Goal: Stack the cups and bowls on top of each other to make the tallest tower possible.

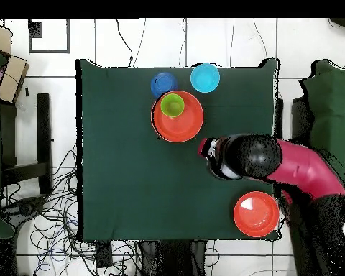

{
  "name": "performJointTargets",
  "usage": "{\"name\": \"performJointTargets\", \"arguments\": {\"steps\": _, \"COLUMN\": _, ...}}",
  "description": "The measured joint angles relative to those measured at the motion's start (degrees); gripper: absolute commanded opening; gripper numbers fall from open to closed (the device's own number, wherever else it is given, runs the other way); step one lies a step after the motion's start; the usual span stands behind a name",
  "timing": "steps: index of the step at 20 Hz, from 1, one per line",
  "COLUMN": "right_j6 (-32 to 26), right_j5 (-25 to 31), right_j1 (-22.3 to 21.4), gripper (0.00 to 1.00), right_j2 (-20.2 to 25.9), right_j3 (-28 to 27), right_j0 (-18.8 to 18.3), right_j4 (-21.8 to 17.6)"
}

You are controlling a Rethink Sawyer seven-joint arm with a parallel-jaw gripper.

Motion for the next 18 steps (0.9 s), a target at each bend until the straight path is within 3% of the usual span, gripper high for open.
{"name": "performJointTargets", "arguments": {"steps": 4, "right_j6": 0.00, "right_j5": -4.81, "right_j1": -2.31, "gripper": 1.00, "right_j2": 1.55, "right_j3": 5.19, "right_j0": -4.35, "right_j4": -3.72}}
{"name": "performJointTargets", "arguments": {"steps": 8, "right_j6": 0.00, "right_j5": -12.41, "right_j1": -1.86, "gripper": 1.00, "right_j2": 1.17, "right_j3": 8.02, "right_j0": -4.57, "right_j4": -11.11}}
{"name": "performJointTargets", "arguments": {"steps": 9, "right_j6": 0.00, "right_j5": -13.76, "right_j1": -1.70, "gripper": 1.00, "right_j2": 0.98, "right_j3": 8.39, "right_j0": -4.32, "right_j4": -12.60}}
{"name": "performJointTargets", "arguments": {"steps": 10, "right_j6": 0.00, "right_j5": -18.49, "right_j1": -1.10, "gripper": 1.00, "right_j2": 0.06, "right_j3": 9.37, "right_j0": -2.92, "right_j4": -17.78}}
{"name": "performJointTargets", "arguments": {"steps": 18, "right_j6": 0.00, "right_j5": -30.84, "right_j1": 2.01, "gripper": 1.00, "right_j2": -4.51, "right_j3": 11.24, "right_j0": 3.69, "right_j4": -31.30}}
